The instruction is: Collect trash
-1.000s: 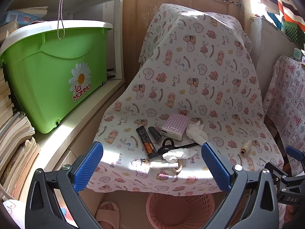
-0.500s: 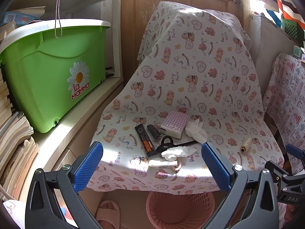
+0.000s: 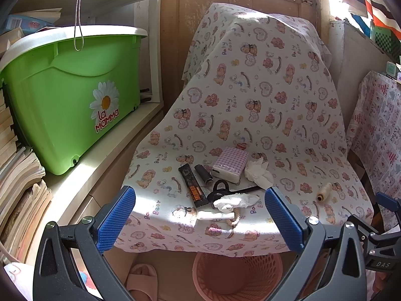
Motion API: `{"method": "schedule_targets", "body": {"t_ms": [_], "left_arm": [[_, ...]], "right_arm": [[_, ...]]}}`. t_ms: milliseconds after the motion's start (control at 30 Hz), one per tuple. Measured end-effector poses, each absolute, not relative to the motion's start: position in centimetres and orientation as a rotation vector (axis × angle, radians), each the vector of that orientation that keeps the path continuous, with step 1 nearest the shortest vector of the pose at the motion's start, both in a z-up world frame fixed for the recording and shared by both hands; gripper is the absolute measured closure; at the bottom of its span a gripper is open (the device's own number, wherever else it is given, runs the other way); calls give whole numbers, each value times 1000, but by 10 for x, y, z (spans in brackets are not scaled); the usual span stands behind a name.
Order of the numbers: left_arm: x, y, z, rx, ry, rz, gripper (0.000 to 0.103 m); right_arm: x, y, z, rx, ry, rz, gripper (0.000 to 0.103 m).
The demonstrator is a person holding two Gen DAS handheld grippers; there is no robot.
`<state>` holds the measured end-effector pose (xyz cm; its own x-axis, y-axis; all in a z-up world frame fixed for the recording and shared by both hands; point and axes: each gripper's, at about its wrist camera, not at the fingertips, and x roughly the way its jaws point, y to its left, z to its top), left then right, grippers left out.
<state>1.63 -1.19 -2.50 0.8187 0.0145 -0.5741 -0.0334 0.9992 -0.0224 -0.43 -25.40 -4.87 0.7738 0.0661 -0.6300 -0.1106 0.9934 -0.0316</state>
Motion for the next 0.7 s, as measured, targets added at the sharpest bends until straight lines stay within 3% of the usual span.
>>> {"method": "schedule_targets", "body": {"t_ms": [700], "left_arm": [[17, -12, -27, -12, 616, 34, 1]], "right_arm": [[-3, -252, -52, -71, 695, 109, 0]]}}
